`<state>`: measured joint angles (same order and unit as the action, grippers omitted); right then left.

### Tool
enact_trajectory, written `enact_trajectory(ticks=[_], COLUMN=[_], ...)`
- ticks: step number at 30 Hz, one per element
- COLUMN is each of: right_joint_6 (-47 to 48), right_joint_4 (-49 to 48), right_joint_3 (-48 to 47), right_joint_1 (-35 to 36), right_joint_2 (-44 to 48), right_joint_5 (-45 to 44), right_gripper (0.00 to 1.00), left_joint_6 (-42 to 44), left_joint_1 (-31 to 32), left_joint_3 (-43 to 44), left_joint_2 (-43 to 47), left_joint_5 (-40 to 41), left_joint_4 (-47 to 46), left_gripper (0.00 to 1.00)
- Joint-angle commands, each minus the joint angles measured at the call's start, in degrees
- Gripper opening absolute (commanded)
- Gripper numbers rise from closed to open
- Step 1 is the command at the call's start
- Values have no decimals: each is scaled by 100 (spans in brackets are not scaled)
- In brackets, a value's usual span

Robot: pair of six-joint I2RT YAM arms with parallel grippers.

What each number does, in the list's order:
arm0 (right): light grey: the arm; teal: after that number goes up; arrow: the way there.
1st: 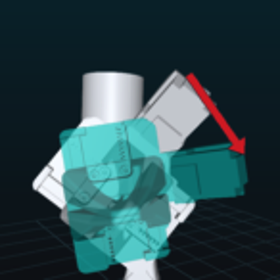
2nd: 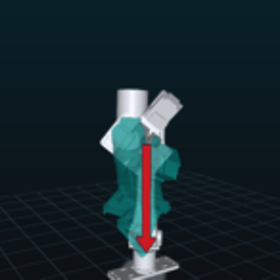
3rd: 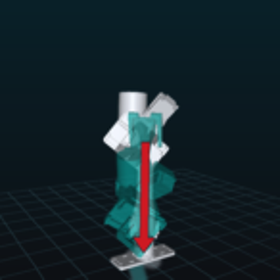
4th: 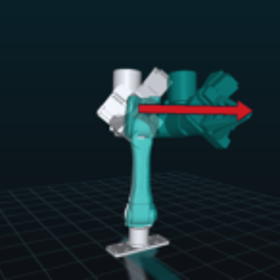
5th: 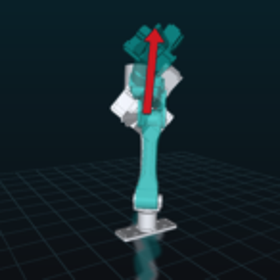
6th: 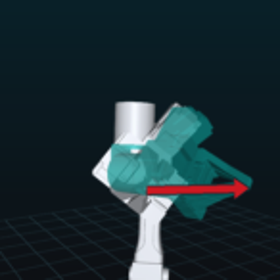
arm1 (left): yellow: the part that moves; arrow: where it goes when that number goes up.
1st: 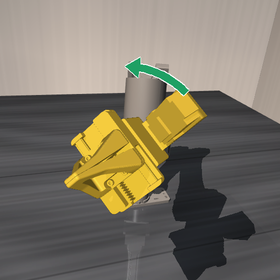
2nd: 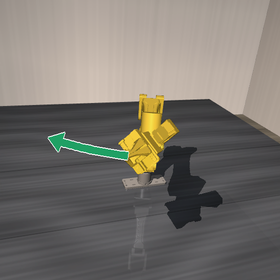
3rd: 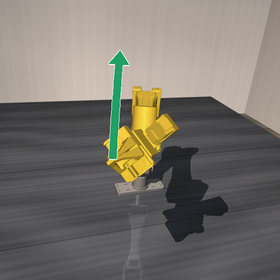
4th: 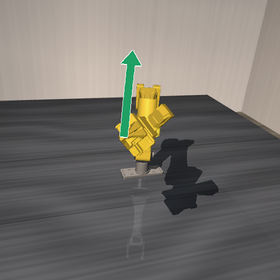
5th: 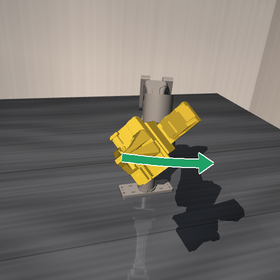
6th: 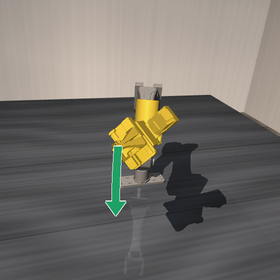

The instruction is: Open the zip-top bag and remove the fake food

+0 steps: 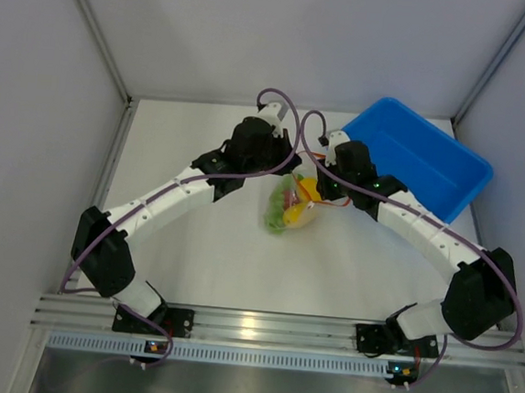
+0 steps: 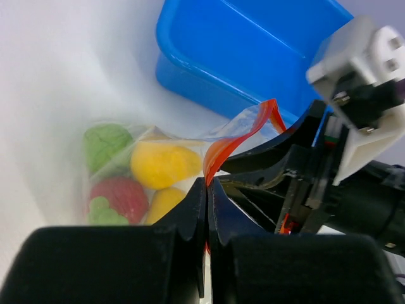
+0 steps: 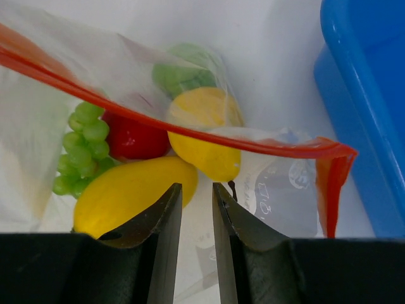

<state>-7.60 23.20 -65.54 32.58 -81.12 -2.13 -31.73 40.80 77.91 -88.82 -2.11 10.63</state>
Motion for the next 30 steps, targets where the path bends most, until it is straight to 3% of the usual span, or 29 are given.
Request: enact_trajectory(ticks=[1,16,30], right_joint_6=[513,1208,1234], right_joint_4=[-298,-721,-914], right_joint_3=[207,674,727], right_joint_1=[-32,-111,-243], right_joint_2=[-18,-263,-580], right_joint_5=[-270,-587,-595], right_gripper=[27,27,18], left_joint_6=[131,123,105], left_joint_1=[16,16,25], left_joint_3=[207,233,260], left_joint_2=[57,13,-31], left_joint_5=[26,-167,-299], left_joint_4=[-325,-316,-316], left_gripper=[0,0,0])
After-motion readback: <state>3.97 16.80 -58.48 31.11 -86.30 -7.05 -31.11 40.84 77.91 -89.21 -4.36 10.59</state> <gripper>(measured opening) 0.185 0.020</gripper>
